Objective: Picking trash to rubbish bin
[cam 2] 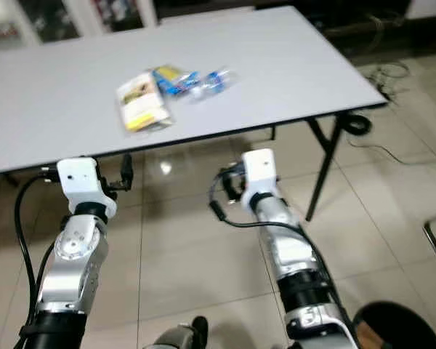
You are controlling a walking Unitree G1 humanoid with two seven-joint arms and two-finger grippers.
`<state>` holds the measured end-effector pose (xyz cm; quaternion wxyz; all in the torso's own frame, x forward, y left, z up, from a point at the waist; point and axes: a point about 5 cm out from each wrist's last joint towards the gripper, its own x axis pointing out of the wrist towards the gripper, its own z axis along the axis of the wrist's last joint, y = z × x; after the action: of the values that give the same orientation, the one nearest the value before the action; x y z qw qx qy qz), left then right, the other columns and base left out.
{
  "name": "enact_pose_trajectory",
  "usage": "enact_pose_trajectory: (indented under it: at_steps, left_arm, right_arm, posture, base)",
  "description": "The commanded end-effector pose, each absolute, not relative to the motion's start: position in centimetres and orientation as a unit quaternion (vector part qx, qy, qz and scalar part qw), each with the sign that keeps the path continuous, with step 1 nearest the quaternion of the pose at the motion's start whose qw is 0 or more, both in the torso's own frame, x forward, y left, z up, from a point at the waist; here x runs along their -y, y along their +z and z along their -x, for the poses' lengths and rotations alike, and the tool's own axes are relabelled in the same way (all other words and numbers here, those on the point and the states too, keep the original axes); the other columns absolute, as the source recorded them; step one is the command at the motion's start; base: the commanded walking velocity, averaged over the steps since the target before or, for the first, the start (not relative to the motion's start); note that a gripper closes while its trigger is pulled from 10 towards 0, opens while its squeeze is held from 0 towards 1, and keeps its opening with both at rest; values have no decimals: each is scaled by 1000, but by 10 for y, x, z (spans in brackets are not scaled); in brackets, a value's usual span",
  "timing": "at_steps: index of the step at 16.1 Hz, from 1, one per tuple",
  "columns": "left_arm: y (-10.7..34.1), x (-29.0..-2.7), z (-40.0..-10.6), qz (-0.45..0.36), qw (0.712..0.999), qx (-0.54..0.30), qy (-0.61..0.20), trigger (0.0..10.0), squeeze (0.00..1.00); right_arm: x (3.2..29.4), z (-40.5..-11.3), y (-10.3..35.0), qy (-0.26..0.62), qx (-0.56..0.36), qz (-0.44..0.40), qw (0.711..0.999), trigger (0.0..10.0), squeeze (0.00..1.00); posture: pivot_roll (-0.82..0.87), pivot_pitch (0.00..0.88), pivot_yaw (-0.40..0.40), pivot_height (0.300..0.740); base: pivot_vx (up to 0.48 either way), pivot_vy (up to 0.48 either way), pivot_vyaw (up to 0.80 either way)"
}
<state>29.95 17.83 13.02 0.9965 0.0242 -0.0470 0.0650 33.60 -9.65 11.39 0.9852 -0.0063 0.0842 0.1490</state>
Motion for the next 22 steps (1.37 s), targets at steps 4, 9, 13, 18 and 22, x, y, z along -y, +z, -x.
enact_pose_trajectory:
  at_steps: [4, 9, 13, 18, 22]
  left_arm:
    - [132, -187, -298, -28, 995, 44, 82, 10000, 0]
    - [129, -191, -297, -7, 996, 28, 88, 10000, 0]
    - [134, -189, -300, -3, 996, 36, 79, 10000, 0]
    - [136, -193, -300, 10, 997, 40, 72, 10000, 0]
    - [136, -192, -300, 9, 997, 38, 69, 10000, 0]
  right_arm:
    - [93, -338, 138, 143, -10, -13, 990, 10000, 0]
    - [95, -338, 157, 138, 49, -51, 988, 10000, 0]
    - [97, -336, 166, 132, 78, -57, 986, 10000, 0]
    - [97, -334, 165, 132, 79, -60, 986, 10000, 0]
    - [97, -334, 166, 132, 80, -60, 986, 10000, 0]
  posture:
    - [-95, 116, 98, 740]
    - [-92, 114, 97, 740]
    - [-92, 114, 97, 740]
    - [-93, 117, 99, 740]
    - [-93, 117, 100, 740]
  base:
    - [0, 0, 770]
    - [0, 0, 387]
    - [0, 0, 0]
    - [307, 0, 0]
    - [435, 0, 0]
